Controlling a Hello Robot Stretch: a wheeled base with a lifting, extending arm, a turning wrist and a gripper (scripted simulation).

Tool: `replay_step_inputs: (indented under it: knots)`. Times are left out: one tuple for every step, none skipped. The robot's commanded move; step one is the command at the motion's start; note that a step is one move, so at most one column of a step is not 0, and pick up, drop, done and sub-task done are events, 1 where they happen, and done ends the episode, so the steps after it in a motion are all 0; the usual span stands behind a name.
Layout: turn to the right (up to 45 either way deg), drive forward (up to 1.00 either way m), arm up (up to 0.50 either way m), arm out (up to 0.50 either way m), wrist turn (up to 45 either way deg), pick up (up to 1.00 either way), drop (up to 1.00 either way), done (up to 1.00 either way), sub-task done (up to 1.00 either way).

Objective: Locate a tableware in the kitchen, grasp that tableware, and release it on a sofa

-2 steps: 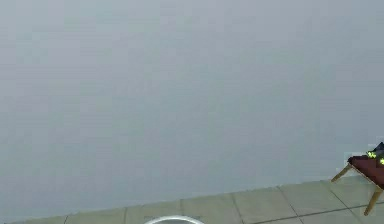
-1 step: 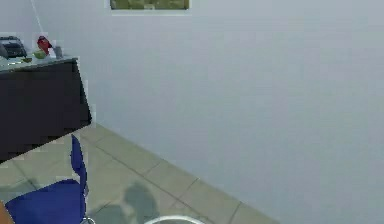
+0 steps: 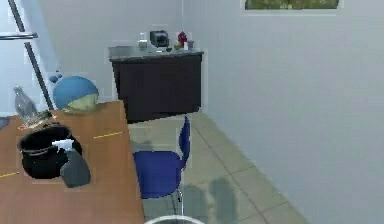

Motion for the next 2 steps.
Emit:
replay_step_inputs:
  knots:
    - [42.0, 0.00, 0.00, 0.00, 0.0, 0.00, 0.00, 0.00, 0.00]
    - [45.0, 0.00, 0.00, 0.00, 0.0, 0.00, 0.00, 0.00, 0.00]
